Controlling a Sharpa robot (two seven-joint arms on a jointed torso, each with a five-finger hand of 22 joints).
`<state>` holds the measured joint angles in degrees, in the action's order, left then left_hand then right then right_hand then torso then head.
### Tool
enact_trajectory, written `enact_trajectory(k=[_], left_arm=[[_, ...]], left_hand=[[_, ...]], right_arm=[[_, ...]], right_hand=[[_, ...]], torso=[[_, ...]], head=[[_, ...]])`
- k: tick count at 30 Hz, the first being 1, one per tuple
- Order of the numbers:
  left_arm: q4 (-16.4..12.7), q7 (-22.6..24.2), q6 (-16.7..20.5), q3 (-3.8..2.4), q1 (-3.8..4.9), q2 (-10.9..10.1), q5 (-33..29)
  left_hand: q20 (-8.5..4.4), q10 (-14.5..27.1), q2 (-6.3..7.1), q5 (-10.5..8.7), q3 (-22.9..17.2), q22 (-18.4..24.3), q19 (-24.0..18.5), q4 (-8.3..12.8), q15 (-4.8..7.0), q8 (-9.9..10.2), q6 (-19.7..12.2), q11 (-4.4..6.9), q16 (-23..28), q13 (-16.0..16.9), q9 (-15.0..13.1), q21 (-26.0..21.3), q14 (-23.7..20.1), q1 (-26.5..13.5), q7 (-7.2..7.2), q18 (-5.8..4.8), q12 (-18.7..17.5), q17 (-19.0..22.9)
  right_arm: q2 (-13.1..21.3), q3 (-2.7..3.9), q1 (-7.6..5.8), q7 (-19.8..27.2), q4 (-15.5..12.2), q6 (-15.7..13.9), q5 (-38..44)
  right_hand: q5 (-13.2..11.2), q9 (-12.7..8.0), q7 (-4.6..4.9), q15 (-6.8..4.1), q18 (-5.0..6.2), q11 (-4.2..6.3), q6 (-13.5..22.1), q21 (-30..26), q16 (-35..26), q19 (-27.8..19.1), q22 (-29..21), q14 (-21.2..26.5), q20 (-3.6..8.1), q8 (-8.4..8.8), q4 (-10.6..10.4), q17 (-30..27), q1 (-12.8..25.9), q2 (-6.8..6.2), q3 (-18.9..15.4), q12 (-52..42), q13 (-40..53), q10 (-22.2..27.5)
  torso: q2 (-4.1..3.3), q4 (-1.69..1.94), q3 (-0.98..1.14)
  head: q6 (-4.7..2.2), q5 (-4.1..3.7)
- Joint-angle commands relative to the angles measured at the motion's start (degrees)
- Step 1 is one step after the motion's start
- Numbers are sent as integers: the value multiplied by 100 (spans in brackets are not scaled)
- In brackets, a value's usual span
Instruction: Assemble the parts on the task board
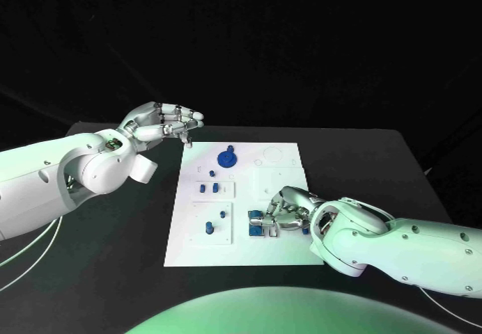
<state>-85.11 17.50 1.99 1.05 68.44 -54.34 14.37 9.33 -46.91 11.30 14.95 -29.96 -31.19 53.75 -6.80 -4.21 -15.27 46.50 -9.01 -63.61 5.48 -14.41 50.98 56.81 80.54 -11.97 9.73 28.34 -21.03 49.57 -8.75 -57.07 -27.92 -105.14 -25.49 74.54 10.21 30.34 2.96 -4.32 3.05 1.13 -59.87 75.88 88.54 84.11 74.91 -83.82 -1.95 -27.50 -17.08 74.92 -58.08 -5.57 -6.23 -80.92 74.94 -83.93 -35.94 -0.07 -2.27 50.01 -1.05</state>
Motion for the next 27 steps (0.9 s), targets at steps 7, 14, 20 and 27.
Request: enact_trajectory(k=[7,14,20,27], left_arm=[[-2,4,-37,-3,3,-12,5],[10,-15,-23,-3,3,-10,5],[32,-23,-25,-3,2,-4,-1],[34,-18,-46,-3,2,4,-8]], left_hand=[[5,34,-9,31,-10,-17,-11,45,-4,-34,-48,8,15,-7,13,18,-21,49,-55,85,27,-7],[5,33,-15,32,-13,-19,-11,44,-4,-34,-51,7,14,-7,14,20,-19,48,-56,85,29,-7],[5,33,-20,33,-17,-20,-11,44,-4,-35,-52,7,13,-7,14,23,-17,50,-57,85,30,-7],[5,33,-20,33,-17,-20,-11,44,-4,-35,-52,7,13,-7,14,23,-17,50,-57,85,30,-7]], right_arm=[[185,0,-1,557,-199,557,159],[256,1,-3,681,-258,639,273],[274,1,-3,683,-242,708,347],[261,0,-3,629,-164,765,362]], right_hand=[[3,11,-18,-40,-65,17,50,138,41,241,1191,-554,36,-40,33,1187,-226,107,52,-23,723,-152],[-4,23,-26,-46,-67,23,50,150,42,244,1194,-555,40,-75,44,1187,-375,132,56,-27,734,-156],[-3,26,-26,-46,-67,23,52,152,41,244,1194,-554,41,-81,37,1186,-389,155,59,-17,727,-152],[-7,40,-31,-48,-69,27,65,163,41,246,1196,-554,43,-113,43,1185,-490,302,83,-38,754,-164]], torso=[[5,-3,-2],[2,1,-3],[4,1,-1],[0,1,-2]], head=[[-2,-5],[-7,-2],[-17,-9],[-32,-20]])
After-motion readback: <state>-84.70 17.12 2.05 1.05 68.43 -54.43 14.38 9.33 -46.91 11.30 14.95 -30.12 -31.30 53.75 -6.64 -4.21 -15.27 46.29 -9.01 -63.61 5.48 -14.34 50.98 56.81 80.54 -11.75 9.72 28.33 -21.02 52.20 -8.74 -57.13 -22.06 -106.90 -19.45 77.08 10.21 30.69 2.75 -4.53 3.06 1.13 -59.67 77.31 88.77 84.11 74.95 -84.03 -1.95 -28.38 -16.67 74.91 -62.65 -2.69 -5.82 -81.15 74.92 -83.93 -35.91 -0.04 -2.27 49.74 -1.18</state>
